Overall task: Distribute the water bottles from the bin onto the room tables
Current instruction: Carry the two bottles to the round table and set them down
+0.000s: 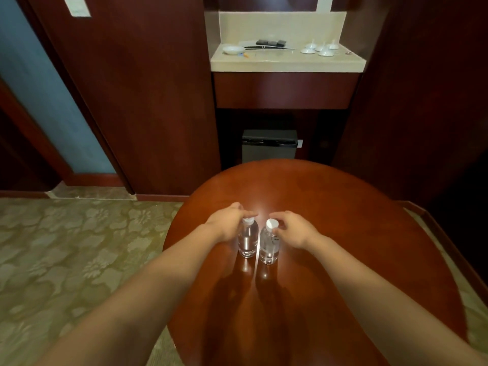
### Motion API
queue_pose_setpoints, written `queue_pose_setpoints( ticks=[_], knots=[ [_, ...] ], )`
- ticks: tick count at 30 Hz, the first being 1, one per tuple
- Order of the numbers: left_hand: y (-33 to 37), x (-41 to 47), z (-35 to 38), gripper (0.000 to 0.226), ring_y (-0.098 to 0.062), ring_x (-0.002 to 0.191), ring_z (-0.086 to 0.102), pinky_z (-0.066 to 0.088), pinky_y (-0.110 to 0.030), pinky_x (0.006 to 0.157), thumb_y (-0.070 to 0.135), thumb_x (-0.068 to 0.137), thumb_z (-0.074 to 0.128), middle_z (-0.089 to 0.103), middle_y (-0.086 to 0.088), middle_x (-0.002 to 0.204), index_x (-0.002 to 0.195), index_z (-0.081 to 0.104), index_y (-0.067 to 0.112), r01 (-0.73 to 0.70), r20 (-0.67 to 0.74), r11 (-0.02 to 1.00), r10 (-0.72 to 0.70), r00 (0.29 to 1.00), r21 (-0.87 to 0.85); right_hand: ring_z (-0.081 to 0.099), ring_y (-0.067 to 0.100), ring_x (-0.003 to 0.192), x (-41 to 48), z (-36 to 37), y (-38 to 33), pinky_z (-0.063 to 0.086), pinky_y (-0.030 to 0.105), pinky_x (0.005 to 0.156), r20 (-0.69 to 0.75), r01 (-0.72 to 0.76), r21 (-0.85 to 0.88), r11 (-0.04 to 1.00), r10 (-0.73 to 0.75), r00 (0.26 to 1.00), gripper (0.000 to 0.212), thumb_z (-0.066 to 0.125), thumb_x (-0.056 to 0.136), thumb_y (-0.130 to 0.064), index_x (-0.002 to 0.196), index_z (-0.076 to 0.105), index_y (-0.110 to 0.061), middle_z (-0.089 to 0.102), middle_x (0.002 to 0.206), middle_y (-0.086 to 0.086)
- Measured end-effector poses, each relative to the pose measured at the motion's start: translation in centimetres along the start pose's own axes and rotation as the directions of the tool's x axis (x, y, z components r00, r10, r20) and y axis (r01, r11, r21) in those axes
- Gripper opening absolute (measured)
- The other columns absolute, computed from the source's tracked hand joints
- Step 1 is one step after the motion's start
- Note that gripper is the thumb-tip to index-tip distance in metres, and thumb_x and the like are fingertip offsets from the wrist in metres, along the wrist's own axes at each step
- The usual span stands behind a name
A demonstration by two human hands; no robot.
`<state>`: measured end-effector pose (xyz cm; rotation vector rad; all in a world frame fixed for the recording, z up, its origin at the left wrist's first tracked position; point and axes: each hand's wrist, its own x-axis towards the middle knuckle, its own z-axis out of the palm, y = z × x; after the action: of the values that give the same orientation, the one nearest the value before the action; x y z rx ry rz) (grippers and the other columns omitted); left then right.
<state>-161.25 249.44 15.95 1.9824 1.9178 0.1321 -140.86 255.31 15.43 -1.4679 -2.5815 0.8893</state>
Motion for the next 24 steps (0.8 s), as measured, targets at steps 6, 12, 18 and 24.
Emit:
queue_pose_setpoints(
  ticks=[6,12,18,24],
  knots=[
    [-0.7,0.5,0.2,0.046,-0.018,0.099,0.059,0.05,-0.034,0.083,0.018,0.096,0.053,0.05,0.005,0.115,0.137,0.052,0.038,-0.038,-0.05,0.997,0.041,0.998,0.063,0.056,0.017,0.117,0.2,-0.2,0.0,0.048,0.036,0.096,-0.02,0.01,-0.104,0.995,-0.012,1.0,0.039,0.058,0.096,-0.032,0.135,0.056,-0.031,0.055,0.132,-0.004],
    [-1.0,1.2,-0.5,0.035,-0.02,0.102,0.062,0.053,-0.038,0.083,0.046,0.083,0.067,0.063,0.005,0.109,0.115,0.066,0.03,0.025,-0.057,0.99,-0.017,0.998,0.14,0.061,0.016,0.09,0.2,-0.8,0.7,0.05,0.033,0.07,-0.125,-0.108,-0.079,0.991,0.098,0.987,0.026,0.069,0.085,-0.043,0.103,0.062,-0.026,0.063,0.096,-0.007],
    [-0.2,1.6,-0.6,0.046,-0.018,0.088,0.064,0.051,-0.032,0.068,0.064,0.072,0.07,0.068,0.006,0.089,0.097,0.064,0.026,0.127,-0.11,0.984,-0.113,0.987,0.128,0.061,0.022,0.089,0.5,-0.4,1.1,0.043,0.033,0.066,-0.128,-0.134,-0.006,0.991,0.132,0.983,0.035,0.071,0.082,-0.049,0.094,0.053,-0.021,0.063,0.096,0.0],
    [0.5,1.2,0.1,0.05,-0.019,0.086,0.059,0.038,-0.03,0.061,0.07,0.075,0.062,0.061,0.006,0.087,0.089,0.052,0.024,0.203,-0.131,0.974,-0.19,0.973,0.095,0.061,0.024,0.078,0.0,-0.3,1.1,0.037,0.032,0.058,-0.142,-0.165,0.03,0.986,0.167,0.976,0.041,0.071,0.081,-0.053,0.087,0.048,-0.019,0.064,0.086,0.001]
  ],
)
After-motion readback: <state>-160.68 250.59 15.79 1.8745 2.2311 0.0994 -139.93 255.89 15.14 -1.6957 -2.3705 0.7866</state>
